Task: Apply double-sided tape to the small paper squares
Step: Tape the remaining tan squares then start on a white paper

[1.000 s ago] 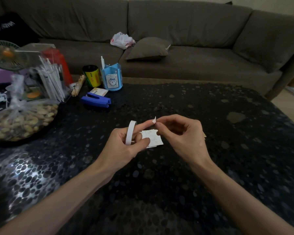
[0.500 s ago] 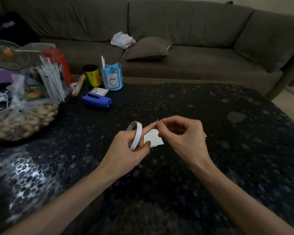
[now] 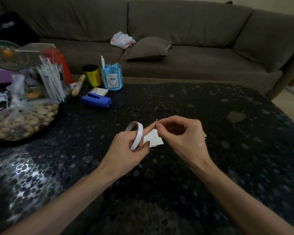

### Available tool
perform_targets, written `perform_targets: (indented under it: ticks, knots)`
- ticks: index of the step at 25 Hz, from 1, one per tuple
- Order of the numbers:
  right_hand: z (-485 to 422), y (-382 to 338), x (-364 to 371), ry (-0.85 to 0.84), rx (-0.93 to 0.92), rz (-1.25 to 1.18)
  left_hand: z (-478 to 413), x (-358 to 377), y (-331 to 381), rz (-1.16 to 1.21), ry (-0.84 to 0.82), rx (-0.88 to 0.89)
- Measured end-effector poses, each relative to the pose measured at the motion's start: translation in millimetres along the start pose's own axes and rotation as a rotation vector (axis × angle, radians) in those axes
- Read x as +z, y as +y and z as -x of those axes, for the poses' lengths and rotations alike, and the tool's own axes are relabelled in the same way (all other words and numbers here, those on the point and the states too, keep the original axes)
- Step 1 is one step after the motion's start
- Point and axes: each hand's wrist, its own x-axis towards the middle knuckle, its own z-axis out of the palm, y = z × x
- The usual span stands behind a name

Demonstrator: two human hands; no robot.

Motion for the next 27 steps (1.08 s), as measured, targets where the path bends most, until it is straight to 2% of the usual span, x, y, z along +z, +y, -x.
perform_targets:
  ticks: [12,20,27]
  knots:
    - [-1.3,-1.1,-4.4,-0.029,-0.061,0.045,-1.4,-2.5,-0.9,0.103,0.006,-0.003]
    - [0.7,-3.3,-2.9,-0.005,-0.095,0.089,-0.2,-1.7,0.9,0.077,0.005,0.009]
    - [0.2,-5.0,-2.1,0.012,-0.060,0.065,-0.6,-2.5,4.2,0.123,-0.035,0.042]
